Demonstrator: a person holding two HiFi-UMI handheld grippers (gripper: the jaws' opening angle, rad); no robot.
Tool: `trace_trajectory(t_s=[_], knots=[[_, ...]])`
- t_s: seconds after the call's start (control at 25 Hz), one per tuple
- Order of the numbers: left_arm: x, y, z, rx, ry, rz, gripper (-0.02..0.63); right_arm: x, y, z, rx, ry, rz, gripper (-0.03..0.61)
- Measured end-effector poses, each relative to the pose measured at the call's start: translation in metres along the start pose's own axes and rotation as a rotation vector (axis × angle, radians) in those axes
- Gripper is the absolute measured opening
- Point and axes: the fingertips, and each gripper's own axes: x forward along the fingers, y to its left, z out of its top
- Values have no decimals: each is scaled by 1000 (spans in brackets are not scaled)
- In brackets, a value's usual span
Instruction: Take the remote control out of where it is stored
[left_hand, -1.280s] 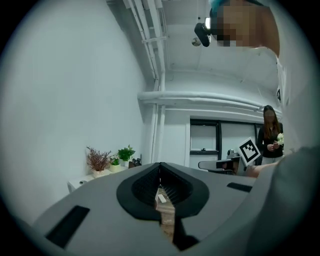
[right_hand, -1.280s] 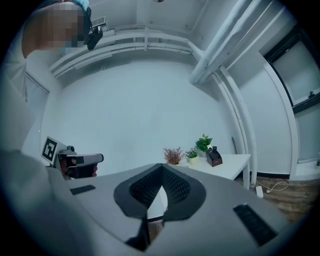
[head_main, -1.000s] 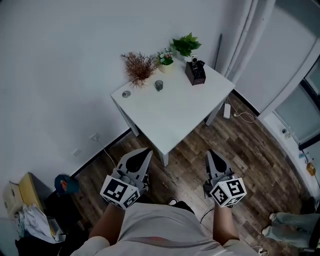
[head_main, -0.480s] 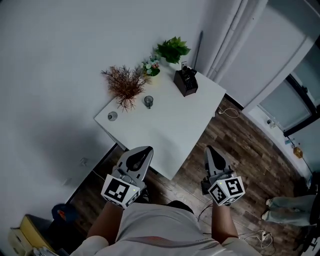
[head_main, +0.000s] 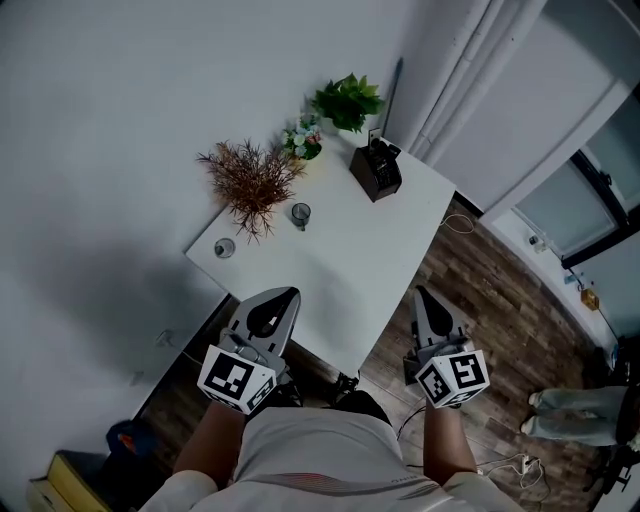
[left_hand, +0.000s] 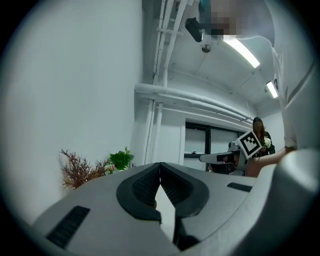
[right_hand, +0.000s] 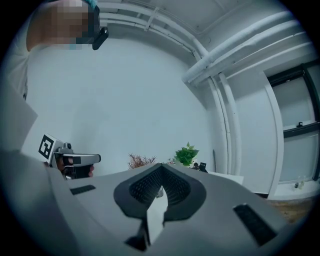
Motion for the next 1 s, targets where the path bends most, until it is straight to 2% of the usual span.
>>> trace_trajectory(t_s=[0.16, 0.36, 0.56, 0.64, 0.8, 1.0], knots=[[16, -3, -1, 10, 6, 31, 8, 9, -21, -4, -1, 2, 14, 14], [33, -8, 2, -25, 2, 71, 8, 28, -53, -1, -24, 17, 20, 15], [47, -8, -6, -36, 16, 95, 8, 72, -91, -10, -146, 74, -17, 25], [51, -10, -12, -31, 30, 94, 8, 96, -104, -16, -177, 107, -13, 121], [61, -3, -21, -33, 50, 106, 8, 157, -132, -24, -243, 146, -25, 148], [69, 11, -31, -45, 70, 148, 9, 234, -161, -46, -285, 216, -14, 225]])
